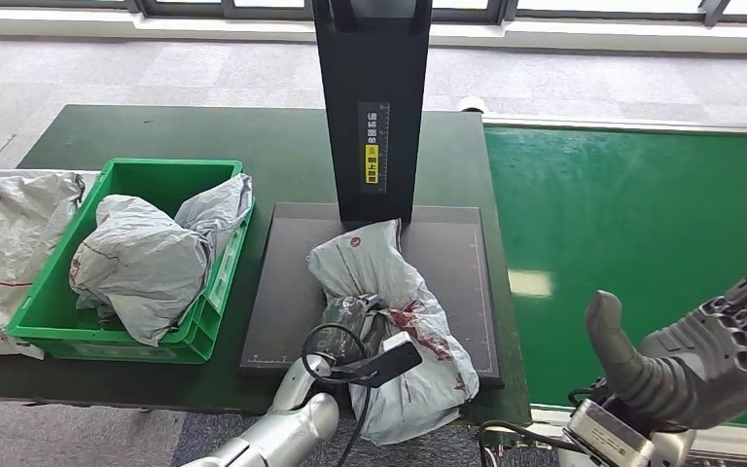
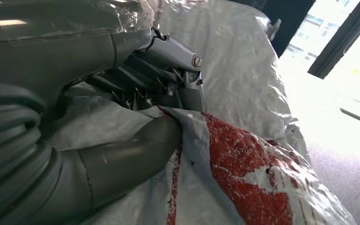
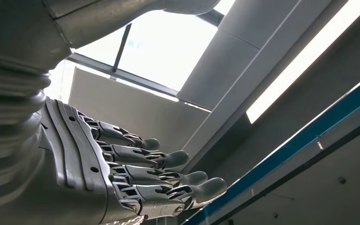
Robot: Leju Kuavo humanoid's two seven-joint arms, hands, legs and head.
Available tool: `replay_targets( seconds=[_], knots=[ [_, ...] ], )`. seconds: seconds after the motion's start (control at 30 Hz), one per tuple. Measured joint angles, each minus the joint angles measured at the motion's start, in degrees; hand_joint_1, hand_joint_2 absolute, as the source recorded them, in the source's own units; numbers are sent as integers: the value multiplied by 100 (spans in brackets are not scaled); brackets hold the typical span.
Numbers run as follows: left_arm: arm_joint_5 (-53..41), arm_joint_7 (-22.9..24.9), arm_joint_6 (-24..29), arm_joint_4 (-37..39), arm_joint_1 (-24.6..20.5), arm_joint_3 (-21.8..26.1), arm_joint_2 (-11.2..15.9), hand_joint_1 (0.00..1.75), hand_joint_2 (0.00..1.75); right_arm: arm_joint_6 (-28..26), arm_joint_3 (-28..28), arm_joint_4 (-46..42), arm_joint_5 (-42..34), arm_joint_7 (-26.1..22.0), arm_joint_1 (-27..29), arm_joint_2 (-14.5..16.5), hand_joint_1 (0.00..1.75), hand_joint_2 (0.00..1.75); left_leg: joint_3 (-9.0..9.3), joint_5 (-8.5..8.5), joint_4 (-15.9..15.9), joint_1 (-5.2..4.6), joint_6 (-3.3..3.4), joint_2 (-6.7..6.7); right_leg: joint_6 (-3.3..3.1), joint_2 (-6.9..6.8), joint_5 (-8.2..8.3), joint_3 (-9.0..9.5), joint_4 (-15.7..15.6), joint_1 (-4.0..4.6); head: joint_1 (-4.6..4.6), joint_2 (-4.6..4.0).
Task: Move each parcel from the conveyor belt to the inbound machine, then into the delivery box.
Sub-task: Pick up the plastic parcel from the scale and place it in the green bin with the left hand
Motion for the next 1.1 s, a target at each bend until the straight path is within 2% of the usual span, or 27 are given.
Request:
replay_targets(
  seconds=[0.17, 0.33, 0.4, 0.53, 0.8, 1.1],
  knots=[
    [-1, 13, -81, 77, -50, -67, 1, 175, 175, 0, -5, 39, -34, 0, -3, -1, 0, 175, 2, 0, 0, 0, 0, -2, 0, 0, 0, 2, 0, 0, 0, 0],
    [-307, 0, 273, 40, -21, -63, 7, 175, 175, 0, -8, 41, -34, 0, -2, -1, 0, 175, 2, 0, 0, 0, 0, -2, 0, 0, 0, 2, 0, 0, 0, 0],
    [-888, 34, 364, -196, 89, 3, 22, 175, 175, -2, -13, 41, -33, 0, 0, -1, 0, 175, 2, 0, 0, 0, 0, -1, 0, 0, 0, 1, 0, 0, 0, 0],
    [-1845, -47, 383, -926, 368, 439, 38, 175, 175, -2, -26, 41, -32, 0, 29, -5, 0, 175, -1, 0, 0, 0, 0, 0, 0, 1, 0, -2, 0, 0, 1, 0],
    [-2134, -219, 395, -2060, 686, 959, 55, 175, 175, -2, -36, 41, -31, 0, 80, -9, 0, 175, -4, 0, 0, 1, 0, -1, 0, -3, -1, -4, 0, 2, 2, 0],
    [-2145, -230, 396, -2493, 758, 1116, 85, 175, 175, -2, -37, 41, -31, 0, 81, -9, 0, 175, -5, 0, 0, 0, 1, -1, 0, -2, -1, -3, 0, 0, 2, 0]
  ],
)
